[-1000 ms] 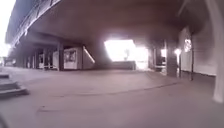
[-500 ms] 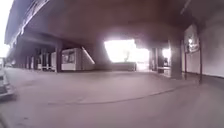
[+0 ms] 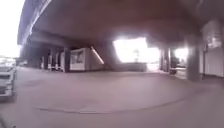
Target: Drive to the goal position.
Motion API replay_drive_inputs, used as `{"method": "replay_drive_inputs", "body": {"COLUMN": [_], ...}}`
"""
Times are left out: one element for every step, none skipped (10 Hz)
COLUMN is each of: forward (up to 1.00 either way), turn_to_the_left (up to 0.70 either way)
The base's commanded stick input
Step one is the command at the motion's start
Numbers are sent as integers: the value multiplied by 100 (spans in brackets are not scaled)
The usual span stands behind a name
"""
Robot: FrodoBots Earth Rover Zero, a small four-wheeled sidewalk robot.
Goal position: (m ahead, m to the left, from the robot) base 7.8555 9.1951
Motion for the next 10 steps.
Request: {"method": "replay_drive_inputs", "body": {"forward": [85, 85, 85, 85, 85, 85, 85, 85, 85, 85], "turn_to_the_left": [34, 34, 34, 30, 0, 0, 0, 0, 0, 0]}}
